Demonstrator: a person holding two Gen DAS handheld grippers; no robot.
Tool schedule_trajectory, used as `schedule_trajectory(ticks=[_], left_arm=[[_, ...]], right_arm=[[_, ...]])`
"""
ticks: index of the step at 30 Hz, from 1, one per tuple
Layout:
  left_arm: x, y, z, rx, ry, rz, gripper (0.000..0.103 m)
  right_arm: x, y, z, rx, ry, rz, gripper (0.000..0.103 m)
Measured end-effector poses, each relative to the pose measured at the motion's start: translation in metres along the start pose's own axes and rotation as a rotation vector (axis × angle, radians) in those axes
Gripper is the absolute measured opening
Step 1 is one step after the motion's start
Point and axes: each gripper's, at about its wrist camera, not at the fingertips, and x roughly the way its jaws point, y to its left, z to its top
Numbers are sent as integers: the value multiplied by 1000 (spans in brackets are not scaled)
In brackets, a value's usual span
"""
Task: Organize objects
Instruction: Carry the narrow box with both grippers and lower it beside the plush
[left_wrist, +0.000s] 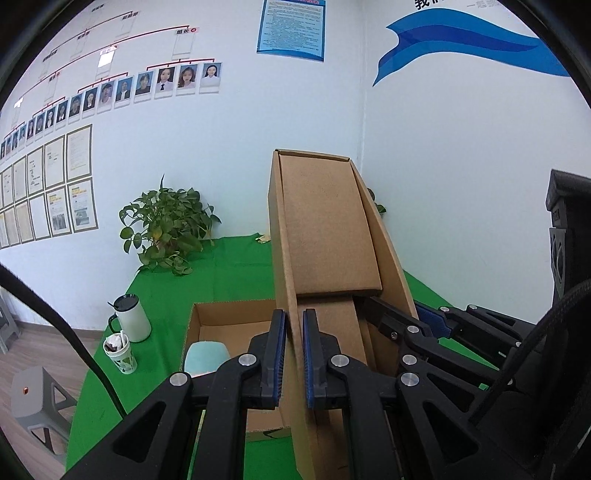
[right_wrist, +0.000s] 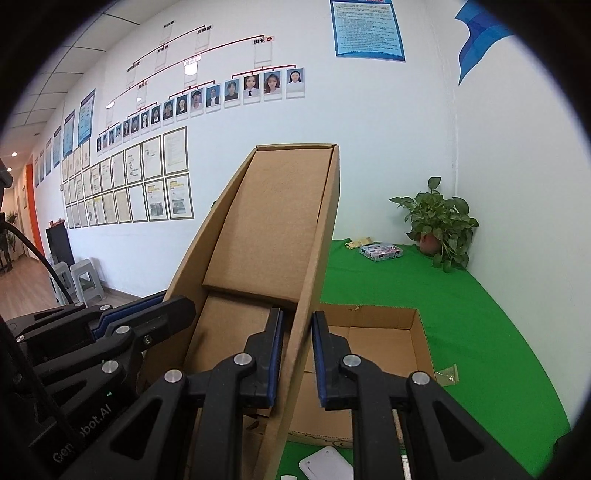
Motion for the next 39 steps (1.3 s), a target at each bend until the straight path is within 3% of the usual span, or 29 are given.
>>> schedule_trajectory(ticks=[7,17,24,28,39], left_arm=[[53,11,38,-17,61,-10,6],[116,24,47,-35,132,-9,6],[159,34,24,-15,202,19,6],[195,49,-2,-44,257,-9,6],[268,68,-81,-48,409,3,6]], right_arm=[[36,-10,10,19,64,3,14],[78,-15,15,9,122,-7,15],[114,-22,-2,75,188,33,15],[134,-25,-16,71,229,13,15],[192,-38,-64,115,379,33,14]])
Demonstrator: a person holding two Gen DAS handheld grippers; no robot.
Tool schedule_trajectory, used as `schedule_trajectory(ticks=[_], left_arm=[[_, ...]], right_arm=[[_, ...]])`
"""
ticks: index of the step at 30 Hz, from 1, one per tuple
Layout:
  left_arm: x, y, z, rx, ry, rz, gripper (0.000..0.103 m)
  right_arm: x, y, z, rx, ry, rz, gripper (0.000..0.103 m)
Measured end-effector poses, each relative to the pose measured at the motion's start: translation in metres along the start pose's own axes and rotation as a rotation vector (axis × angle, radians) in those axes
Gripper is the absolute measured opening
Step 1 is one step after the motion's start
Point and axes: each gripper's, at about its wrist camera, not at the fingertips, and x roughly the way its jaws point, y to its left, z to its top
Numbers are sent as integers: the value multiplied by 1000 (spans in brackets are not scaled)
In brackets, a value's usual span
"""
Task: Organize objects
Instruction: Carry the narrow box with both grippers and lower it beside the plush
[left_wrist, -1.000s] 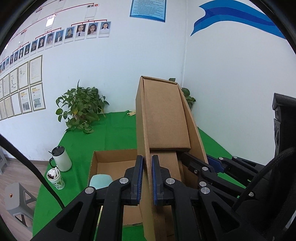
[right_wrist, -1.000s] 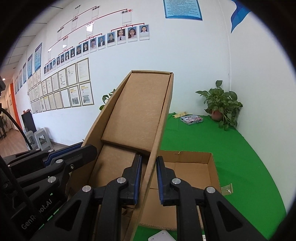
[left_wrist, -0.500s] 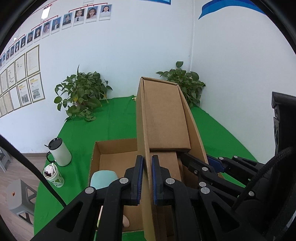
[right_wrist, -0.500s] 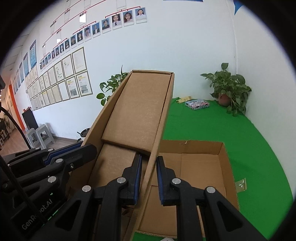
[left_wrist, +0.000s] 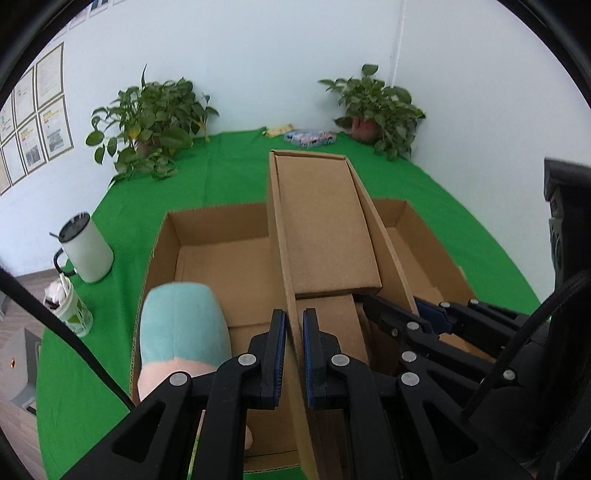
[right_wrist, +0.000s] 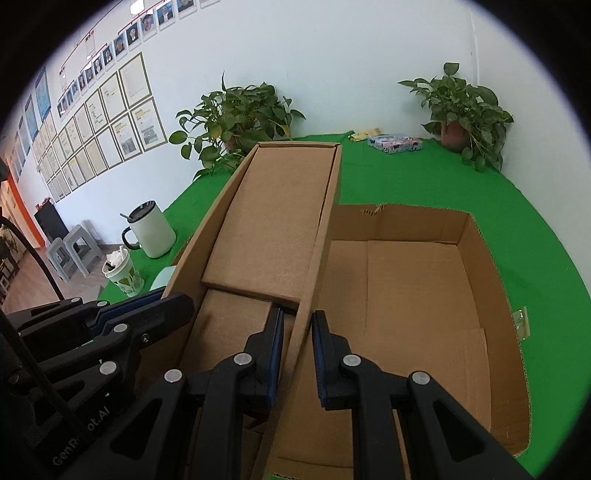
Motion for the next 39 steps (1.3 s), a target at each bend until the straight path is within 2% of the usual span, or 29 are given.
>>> schedule_trajectory(ticks=[9,15,22,25,28,34,39], left_arm=[[67,29,-22,-19,105,49,6],[85,41,-35,-23,151,66,6],[92,53,-44,-28,225,10,9],[79,59,-48,-35,203,23,9],[59,66,-52,-45,156,12,10],[30,71,-60,-41,111,38,10],[14,71,-67,-27,65,86,11]], right_arm=[[47,-5,-13,16,85,54,14],[67,-4,-21,41,131,75,14],[86,0,-30,41,194,40,12],[94,2,-35,34,217,31,11],[94,9,-35,-4,204,15,11],[98,23,-34,-59,213,-10,11],[97,21,-34,-61,211,4,14]])
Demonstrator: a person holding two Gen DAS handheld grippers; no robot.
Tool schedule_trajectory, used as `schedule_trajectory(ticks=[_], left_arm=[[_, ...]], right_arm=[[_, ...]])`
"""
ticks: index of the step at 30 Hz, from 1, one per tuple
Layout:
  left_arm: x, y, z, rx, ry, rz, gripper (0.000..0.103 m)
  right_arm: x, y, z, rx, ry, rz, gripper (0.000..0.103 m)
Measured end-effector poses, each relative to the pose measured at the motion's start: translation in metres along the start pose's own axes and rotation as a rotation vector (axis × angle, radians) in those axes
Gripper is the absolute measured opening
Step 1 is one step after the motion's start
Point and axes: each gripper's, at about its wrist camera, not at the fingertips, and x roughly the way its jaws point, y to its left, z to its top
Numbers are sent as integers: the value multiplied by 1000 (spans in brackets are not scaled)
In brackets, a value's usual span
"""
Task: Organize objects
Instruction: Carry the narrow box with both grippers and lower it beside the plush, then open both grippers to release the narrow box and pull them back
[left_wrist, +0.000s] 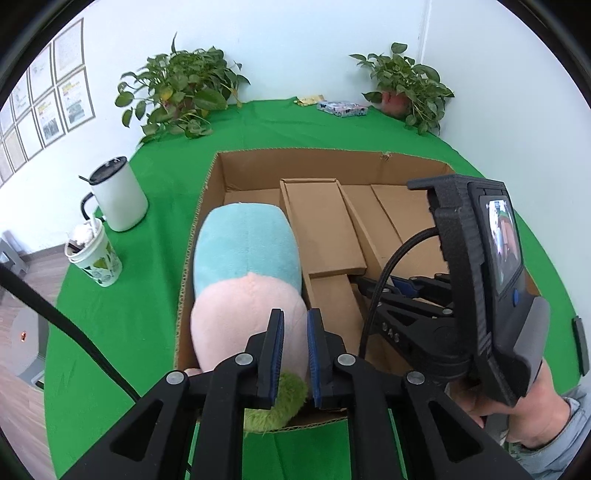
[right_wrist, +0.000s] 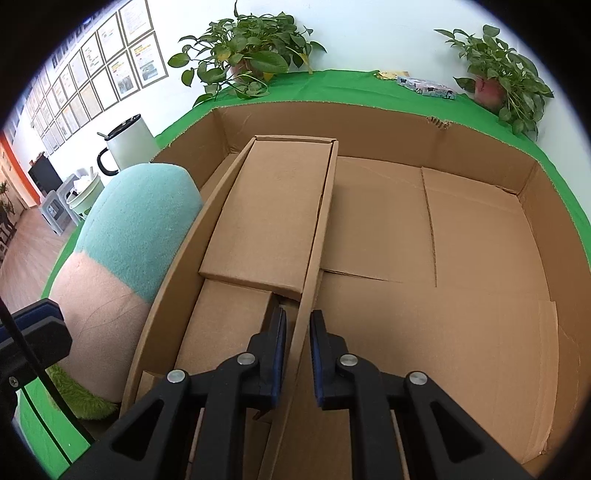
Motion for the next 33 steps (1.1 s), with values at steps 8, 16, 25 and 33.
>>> schedule_trajectory(ticks=[8,16,25,33], left_arm=[[-45,-19,-25,26,-183,64,68],[-117,-41,-69,-16,-431,41,94],[-169,-98,-138,-3,-460,60,63],[-183,-133,-167,12,-432,49,6]], right_arm=[[-59,-18,-1,48,-182,77,54],[-166,-48,-77,61,-348,-88,71],[-190,-55,-163,111,-299,-167,22],[-217,-40,-196,46,-369,-294,8]])
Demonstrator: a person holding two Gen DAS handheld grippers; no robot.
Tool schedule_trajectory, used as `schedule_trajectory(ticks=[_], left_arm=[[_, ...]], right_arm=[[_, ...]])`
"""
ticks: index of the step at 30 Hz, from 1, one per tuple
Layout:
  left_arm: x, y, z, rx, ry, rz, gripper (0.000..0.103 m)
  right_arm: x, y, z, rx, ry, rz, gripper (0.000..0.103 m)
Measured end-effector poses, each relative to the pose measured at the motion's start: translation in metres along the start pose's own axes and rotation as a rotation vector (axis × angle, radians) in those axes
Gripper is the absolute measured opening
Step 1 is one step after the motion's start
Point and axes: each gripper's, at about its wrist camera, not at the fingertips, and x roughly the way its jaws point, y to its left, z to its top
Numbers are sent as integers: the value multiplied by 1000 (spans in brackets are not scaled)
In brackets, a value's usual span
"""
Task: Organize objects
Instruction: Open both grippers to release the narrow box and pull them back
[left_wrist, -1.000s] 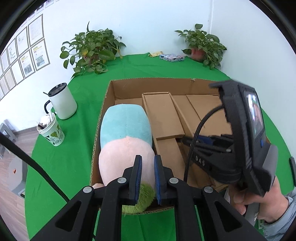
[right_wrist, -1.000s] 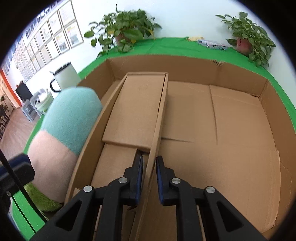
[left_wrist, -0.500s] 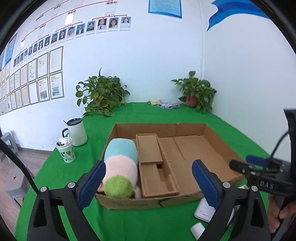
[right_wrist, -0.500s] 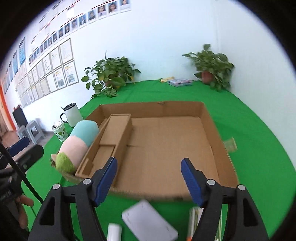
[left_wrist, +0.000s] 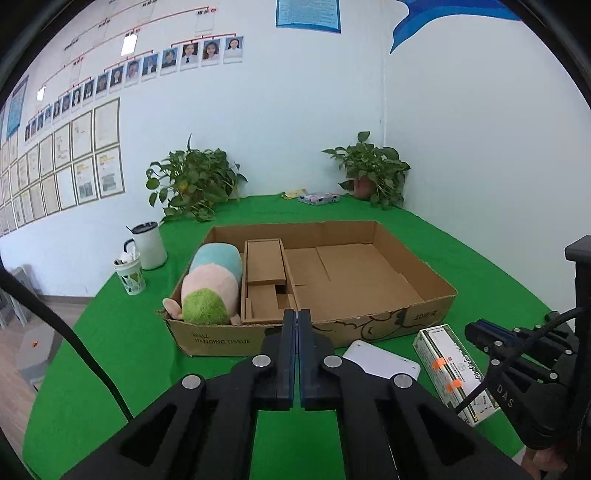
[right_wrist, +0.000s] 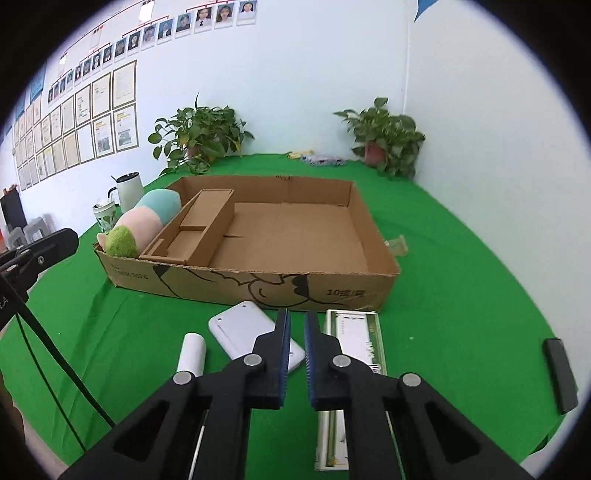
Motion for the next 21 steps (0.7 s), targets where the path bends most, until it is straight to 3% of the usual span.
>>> schedule_trajectory(ticks=[2,3,4,6,11,14,18,21], left_arm=[[-5,-1,0,-11,-14,-14,51],[-5,4,2,-23,-29,-27,95],[-8,5,2,-35,-57,-31,102],[-17,6,3,-18,-101,-21,102],[-26,0,3,29,-105,18,102],[-25,-1,1,26,-94,4,102],[-22,0,-6,37,-103,83,102],[-19,5,-11,17,-89,89,102]], right_arm=[[-4,1,-1,-22,-10,-63,32],[-4,2,-2,-32,-9,-78,67],[-5,1,-3,-33,-13,-79,83],[-8,-3,-7,-22,-32,-80,83],[-4,-9,-15,5,14,-23,84],[-4,-11,-18,13,16,-25,88],[-5,-10,-20,18,15,13,102],[-6,-5,-21,-2,15,50,102]])
